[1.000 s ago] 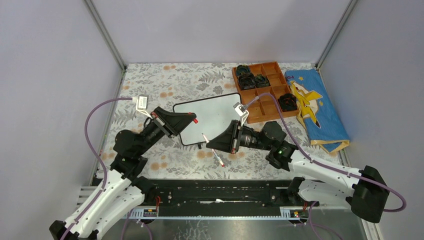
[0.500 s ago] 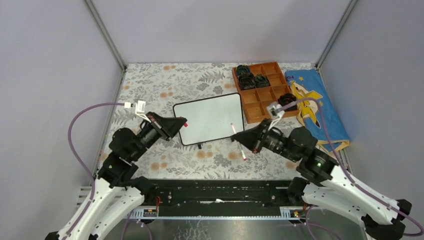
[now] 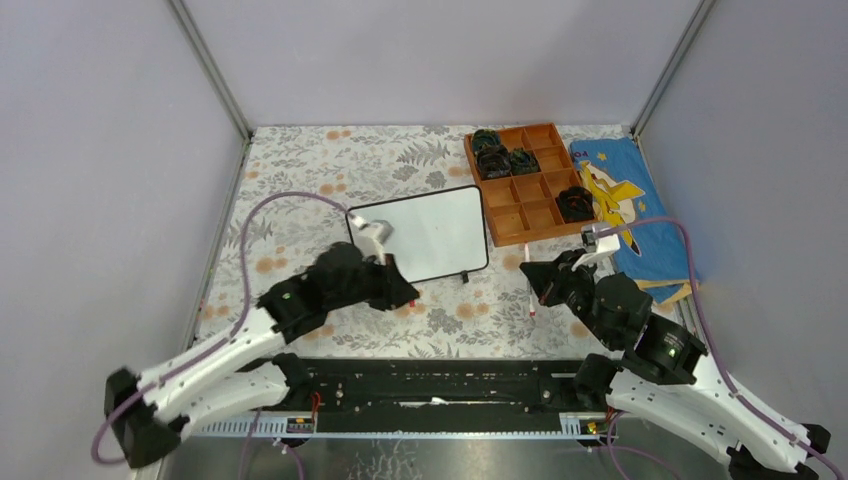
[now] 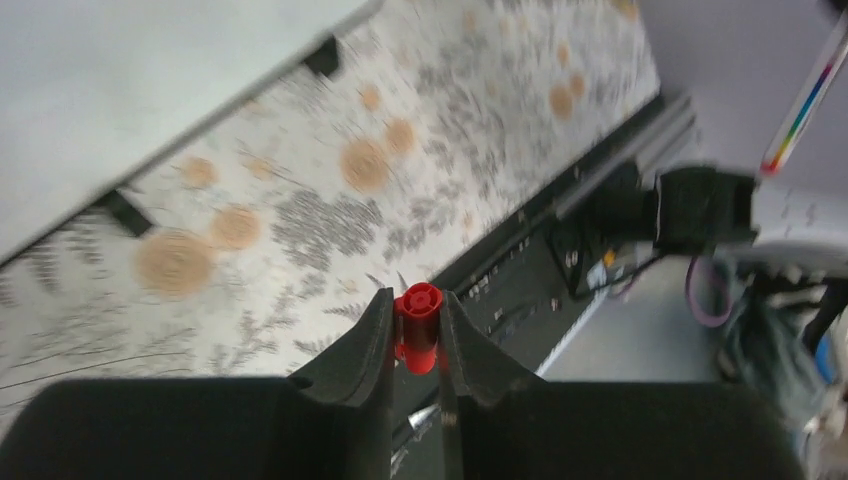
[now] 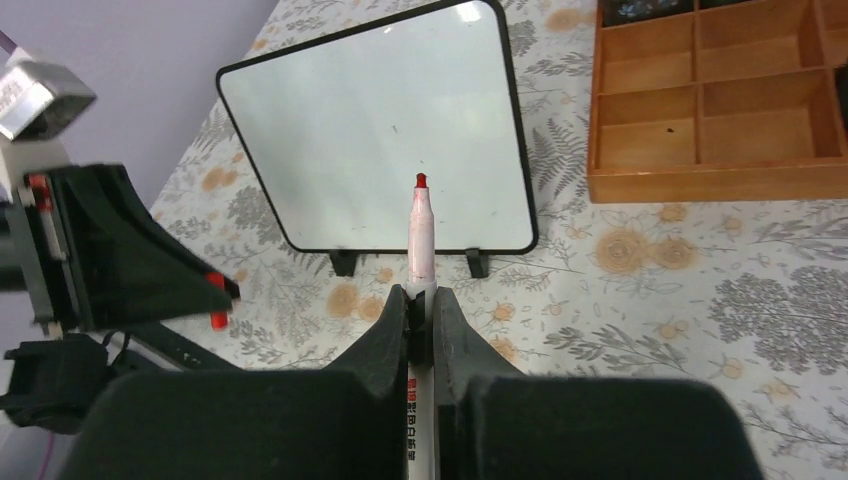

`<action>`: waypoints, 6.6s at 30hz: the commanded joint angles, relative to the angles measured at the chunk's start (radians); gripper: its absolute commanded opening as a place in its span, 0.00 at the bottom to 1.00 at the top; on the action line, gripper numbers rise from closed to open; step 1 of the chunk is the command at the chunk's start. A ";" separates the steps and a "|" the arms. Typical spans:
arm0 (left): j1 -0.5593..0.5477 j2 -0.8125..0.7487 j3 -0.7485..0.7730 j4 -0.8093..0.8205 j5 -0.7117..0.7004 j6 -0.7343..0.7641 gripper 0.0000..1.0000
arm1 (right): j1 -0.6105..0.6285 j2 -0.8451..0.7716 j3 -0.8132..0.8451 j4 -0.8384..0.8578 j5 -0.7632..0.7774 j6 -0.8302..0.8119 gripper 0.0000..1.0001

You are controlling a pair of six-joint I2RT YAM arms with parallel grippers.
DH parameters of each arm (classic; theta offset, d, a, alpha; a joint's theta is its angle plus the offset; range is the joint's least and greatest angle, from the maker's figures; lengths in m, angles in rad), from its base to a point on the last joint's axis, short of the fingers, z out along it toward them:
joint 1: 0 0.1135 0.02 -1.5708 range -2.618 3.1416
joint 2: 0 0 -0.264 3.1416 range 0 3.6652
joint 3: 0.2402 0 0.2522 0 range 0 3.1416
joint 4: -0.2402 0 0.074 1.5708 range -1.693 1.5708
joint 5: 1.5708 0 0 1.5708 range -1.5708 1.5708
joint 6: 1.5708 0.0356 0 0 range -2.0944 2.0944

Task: Write a sentence on the whiteboard
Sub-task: Place the pen cap at the center of the board, then write a sentence on the whiteboard.

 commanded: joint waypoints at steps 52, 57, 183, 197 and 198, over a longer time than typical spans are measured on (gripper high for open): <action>-0.441 1.307 0.798 -0.053 -0.419 0.165 0.24 | 0.002 -0.166 0.134 -0.162 0.192 -0.079 0.00; -0.441 1.295 0.795 -0.053 -0.433 0.162 0.33 | 0.002 -0.165 0.133 -0.165 0.194 -0.081 0.00; -0.441 -0.210 -0.257 1.120 -0.516 -0.186 0.00 | 0.012 0.289 -0.087 0.974 -0.708 0.424 0.65; -0.463 -0.112 -0.244 1.176 -0.696 -0.229 0.00 | 0.011 0.299 -0.123 1.092 -0.508 0.444 0.58; -0.466 -0.109 -0.245 1.182 -0.708 -0.229 0.00 | 0.011 0.305 -0.122 1.099 -0.507 0.447 0.57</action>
